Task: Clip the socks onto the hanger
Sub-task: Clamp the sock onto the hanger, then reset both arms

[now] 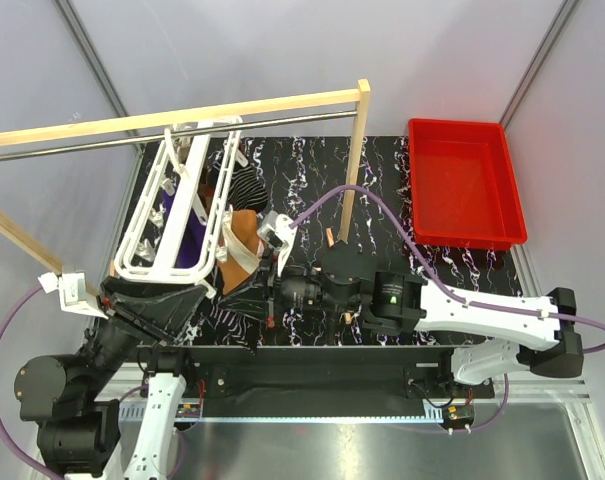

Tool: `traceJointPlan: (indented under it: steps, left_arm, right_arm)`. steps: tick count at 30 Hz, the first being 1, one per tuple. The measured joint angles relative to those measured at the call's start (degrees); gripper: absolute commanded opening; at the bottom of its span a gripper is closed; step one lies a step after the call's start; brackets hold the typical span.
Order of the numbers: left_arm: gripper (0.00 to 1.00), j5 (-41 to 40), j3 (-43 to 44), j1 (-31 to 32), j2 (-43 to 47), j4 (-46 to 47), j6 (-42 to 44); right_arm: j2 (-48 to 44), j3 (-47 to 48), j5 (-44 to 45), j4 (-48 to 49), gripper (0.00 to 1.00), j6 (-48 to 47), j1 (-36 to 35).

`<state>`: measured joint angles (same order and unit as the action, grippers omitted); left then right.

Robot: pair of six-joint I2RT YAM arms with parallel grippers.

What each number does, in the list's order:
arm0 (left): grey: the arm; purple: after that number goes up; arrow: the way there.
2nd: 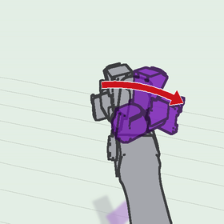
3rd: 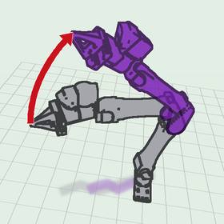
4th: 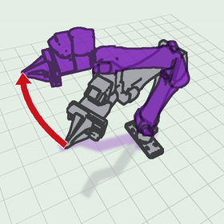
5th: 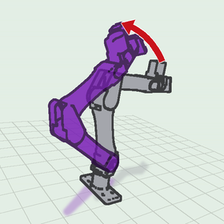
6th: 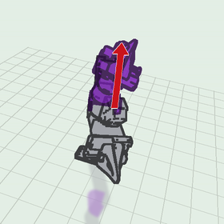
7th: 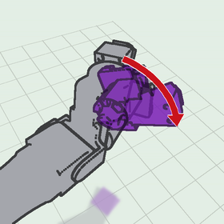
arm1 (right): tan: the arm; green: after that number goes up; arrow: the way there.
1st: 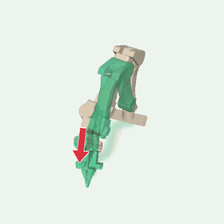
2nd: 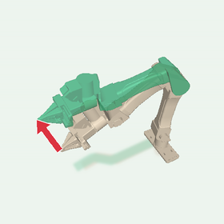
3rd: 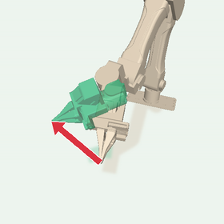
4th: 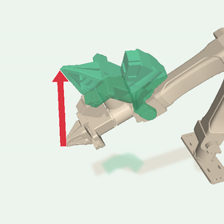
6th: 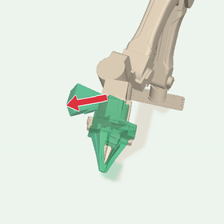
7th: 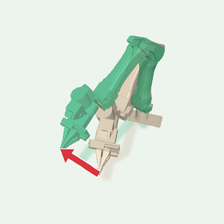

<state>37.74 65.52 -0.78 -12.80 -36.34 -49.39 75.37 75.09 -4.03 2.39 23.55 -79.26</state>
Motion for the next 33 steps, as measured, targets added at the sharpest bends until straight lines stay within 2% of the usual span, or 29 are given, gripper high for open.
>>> traceJointPlan:
  steps: [4,7,8,10,11,14,15,17,18,20,21,22,25,30,33]
  left_arm:
    - [0.73,-0.24,0.68,0.00,0.55,-1.77,0.83]
    - [0.80,-0.42,1.86,0.00,0.70,-3.50,2.16]
    - [0.83,-0.46,2.38,0.00,0.74,-4.39,2.82]
    - [0.86,-0.48,3.17,0.00,0.98,-5.68,4.35]
    - [0.87,-0.48,3.43,0.00,1.16,-6.32,4.94]
    - [0.89,-0.74,4.13,0.00,2.14,-9.22,7.89]
    - [0.89,-0.98,4.24,0.00,2.71,-10.51,9.22]
    - [0.89,-1.44,4.22,0.00,3.74,-12.57,11.08]
    - [0.89,-1.77,4.20,0.00,4.33,-13.66,12.02]
    - [0.89,-2.12,3.21,0.00,5.95,-14.78,13.42]
    - [0.89,-2.14,2.21,0.00,6.93,-14.88,13.73]
    - [0.89,-2.10,0.46,0.00,8.31,-14.40,13.90]
    - [0.89,-1.88,-6.75,0.00,12.39,-13.09,13.33]
    - [0.87,-3.34,-22.03,-0.07,12.31,-11.76,10.86]
    - [0.87,-4.09,-27.19,-0.46,12.33,-11.28,9.90]
  right_arm:
    - [1.97,0.83,0.52,0.00,0.00,0.00,0.02]
    - [3.02,1.62,1.11,-0.07,0.08,-0.02,0.00]
    - [3.39,1.99,1.51,-0.17,0.20,-0.09,0.00]
    - [4.07,2.86,2.10,-0.83,0.31,-0.24,0.00]
    - [4.31,3.26,2.73,-1.20,0.43,-0.44,0.00]
    - [4.57,4.63,6.19,-4.26,0.56,-1.33,-0.09]
    - [4.59,5.09,7.78,-5.70,0.64,-1.81,-0.11]
    - [4.50,5.44,11.08,-8.17,0.72,-2.58,-0.13]
    - [4.44,5.44,12.94,-9.68,0.81,-2.99,-0.15]
    - [3.93,4.31,16.55,-11.56,0.89,-3.65,-0.13]
    - [3.19,2.89,18.80,-12.48,0.96,-3.91,-0.13]
    - [2.21,0.94,20.90,-13.25,0.99,-4.13,-0.13]
    - [-1.92,-6.62,27.32,-14.73,1.00,-4.55,-0.13]
    - [-6.67,-18.91,34.27,-15.04,1.00,-4.17,0.09]
    - [-8.24,-24.44,36.00,-14.14,1.00,-3.06,0.66]
